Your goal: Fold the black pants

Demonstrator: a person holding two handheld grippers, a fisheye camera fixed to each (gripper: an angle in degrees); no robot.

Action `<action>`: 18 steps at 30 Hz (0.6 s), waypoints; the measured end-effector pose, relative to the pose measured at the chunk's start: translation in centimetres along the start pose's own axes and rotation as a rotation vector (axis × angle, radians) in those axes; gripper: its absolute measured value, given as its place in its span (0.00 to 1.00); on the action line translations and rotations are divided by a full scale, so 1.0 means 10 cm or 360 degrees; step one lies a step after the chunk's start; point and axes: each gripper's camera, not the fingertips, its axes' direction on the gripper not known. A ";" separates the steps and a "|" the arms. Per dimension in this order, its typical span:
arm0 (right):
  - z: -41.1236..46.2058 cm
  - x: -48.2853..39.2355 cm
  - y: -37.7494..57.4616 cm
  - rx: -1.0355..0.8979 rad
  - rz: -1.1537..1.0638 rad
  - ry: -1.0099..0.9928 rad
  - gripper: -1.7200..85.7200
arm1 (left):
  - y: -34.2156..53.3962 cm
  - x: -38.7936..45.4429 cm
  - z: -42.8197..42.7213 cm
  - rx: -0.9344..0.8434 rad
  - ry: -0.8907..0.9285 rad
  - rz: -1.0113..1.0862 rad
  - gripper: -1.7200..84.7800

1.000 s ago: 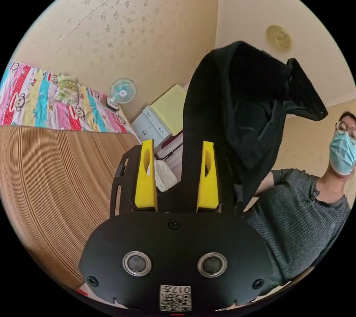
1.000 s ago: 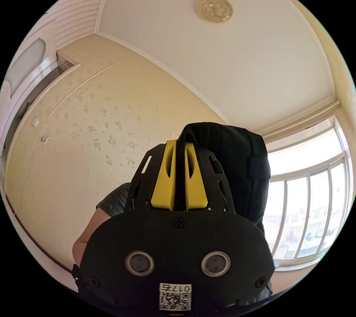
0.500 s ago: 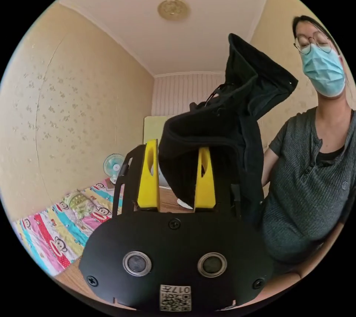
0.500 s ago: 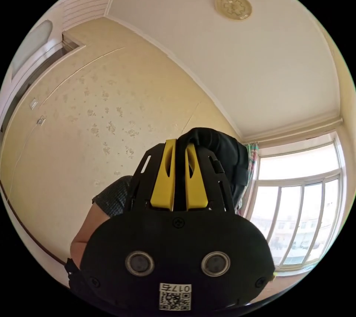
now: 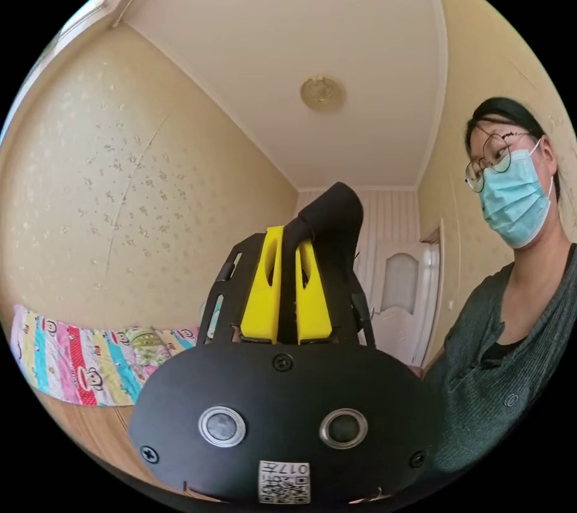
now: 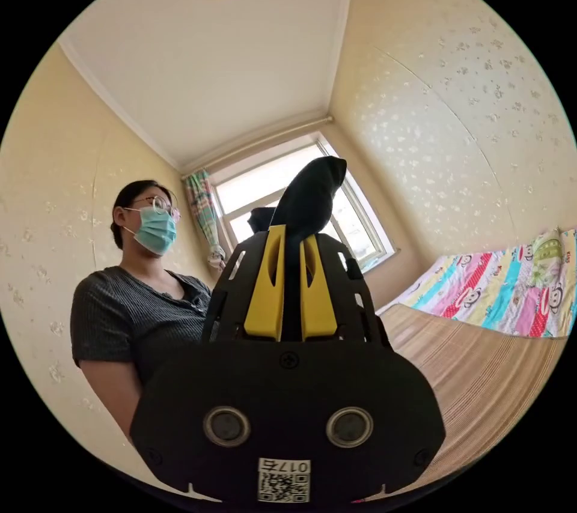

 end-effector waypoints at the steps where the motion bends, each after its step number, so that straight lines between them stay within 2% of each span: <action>1: 0.08 0.01 0.12 -0.0026 -0.0002 0.0013 0.03 | 0.00 0.11 0.04 -0.0003 -0.0003 0.0020 0.05; 6: 0.32 0.07 0.52 -0.0007 0.0091 -0.0036 0.06 | -0.07 0.35 0.04 -0.0027 -0.0055 0.0032 0.05; 8: 0.39 0.10 0.60 -0.0046 0.0212 -0.0065 0.10 | -0.13 0.41 0.02 -0.0041 -0.0058 0.0048 0.05; 9: 0.41 0.09 0.60 -0.0073 0.0245 -0.0038 0.11 | -0.16 0.46 0.01 -0.0060 -0.0085 0.0062 0.06; 11: 0.51 -0.04 0.55 -0.0171 0.0324 0.0222 0.16 | -0.21 0.53 0.01 -0.0105 -0.0197 0.0052 0.06; 14: 0.71 -0.36 0.41 -0.0258 0.0230 0.0463 0.19 | -0.23 0.60 0.01 -0.0153 -0.0252 0.0061 0.06; 18: 1.03 -0.55 0.29 -0.0323 0.0128 0.0357 0.20 | -0.20 0.57 -0.02 -0.0166 -0.0271 -0.0027 0.06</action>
